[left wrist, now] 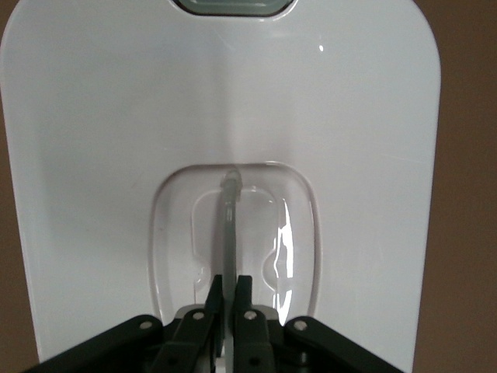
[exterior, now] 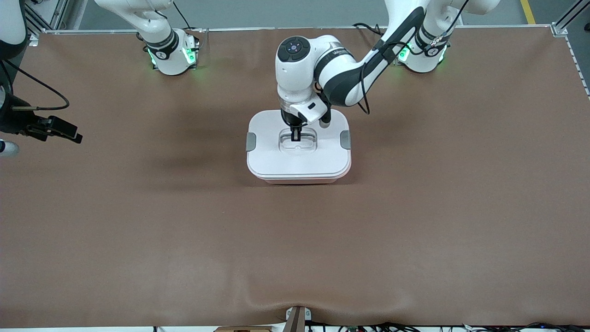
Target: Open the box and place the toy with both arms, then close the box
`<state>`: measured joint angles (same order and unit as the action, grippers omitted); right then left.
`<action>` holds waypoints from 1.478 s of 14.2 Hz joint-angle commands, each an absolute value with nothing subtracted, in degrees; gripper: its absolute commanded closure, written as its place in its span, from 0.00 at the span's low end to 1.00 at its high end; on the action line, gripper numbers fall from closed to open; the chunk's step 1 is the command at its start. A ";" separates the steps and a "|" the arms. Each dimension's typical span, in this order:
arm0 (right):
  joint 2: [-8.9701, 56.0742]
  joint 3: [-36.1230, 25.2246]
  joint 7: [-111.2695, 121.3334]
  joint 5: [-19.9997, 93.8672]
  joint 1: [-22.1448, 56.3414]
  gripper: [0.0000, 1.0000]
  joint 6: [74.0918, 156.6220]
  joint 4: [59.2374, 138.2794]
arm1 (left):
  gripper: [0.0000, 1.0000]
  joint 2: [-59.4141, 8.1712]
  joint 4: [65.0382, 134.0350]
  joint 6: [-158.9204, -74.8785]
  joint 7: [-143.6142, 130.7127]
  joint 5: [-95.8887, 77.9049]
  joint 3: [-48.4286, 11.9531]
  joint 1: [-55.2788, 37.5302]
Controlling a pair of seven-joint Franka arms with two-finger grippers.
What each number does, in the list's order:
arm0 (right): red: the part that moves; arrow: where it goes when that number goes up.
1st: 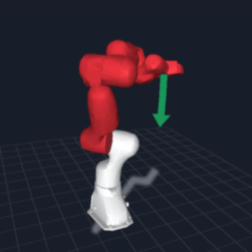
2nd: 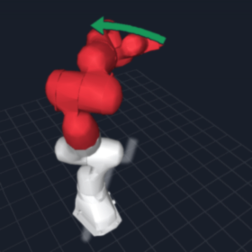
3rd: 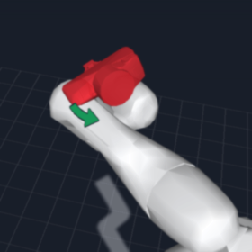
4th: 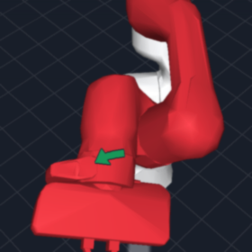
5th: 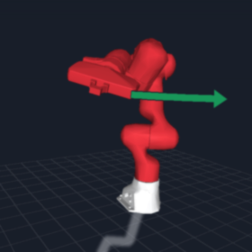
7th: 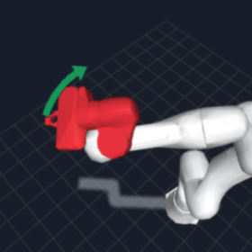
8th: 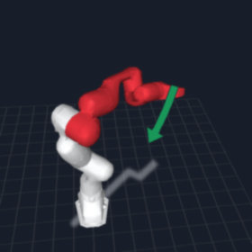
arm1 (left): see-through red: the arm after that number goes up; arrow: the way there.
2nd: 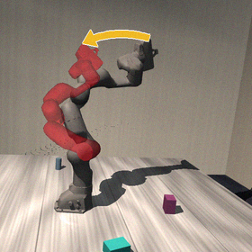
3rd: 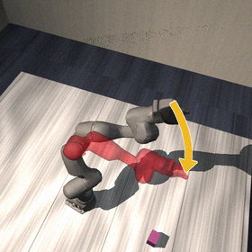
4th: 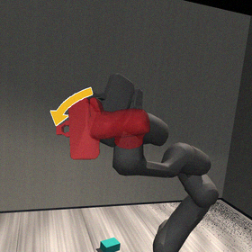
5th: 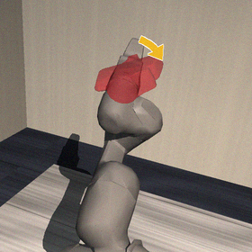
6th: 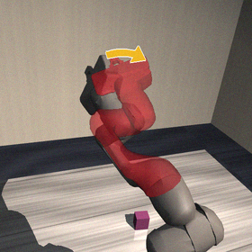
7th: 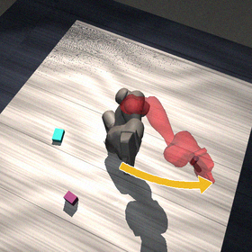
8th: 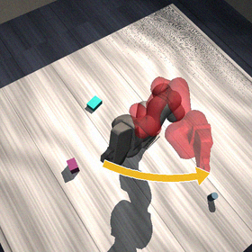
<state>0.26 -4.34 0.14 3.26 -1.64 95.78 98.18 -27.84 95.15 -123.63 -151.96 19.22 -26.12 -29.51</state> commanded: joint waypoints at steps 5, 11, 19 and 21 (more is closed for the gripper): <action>-0.97 -3.08 -1.32 2.37 -3.43 0.00 92.64 97.30 | 1.00 -28.65 94.13 -123.14 -151.35 20.92 -25.84 -29.71; 0.35 -2.81 -1.41 -1.32 -3.08 0.00 90.87 93.96 | 1.00 -28.65 94.57 -122.78 -149.68 20.83 -25.93 -29.36; 0.44 -2.81 -1.41 -1.32 -2.02 0.00 91.05 93.96 | 1.00 -29.18 94.66 -121.56 -148.71 20.83 -25.84 -29.18; 0.44 -2.73 -1.41 -1.32 -1.50 0.00 91.32 93.87 | 1.00 -29.44 94.66 -121.29 -148.45 20.83 -25.84 -29.18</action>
<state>0.15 -3.19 -0.47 -0.37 -1.83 91.59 94.89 -28.65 95.11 -123.28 -149.55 19.32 -25.79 -29.40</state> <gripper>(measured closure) 0.000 0.930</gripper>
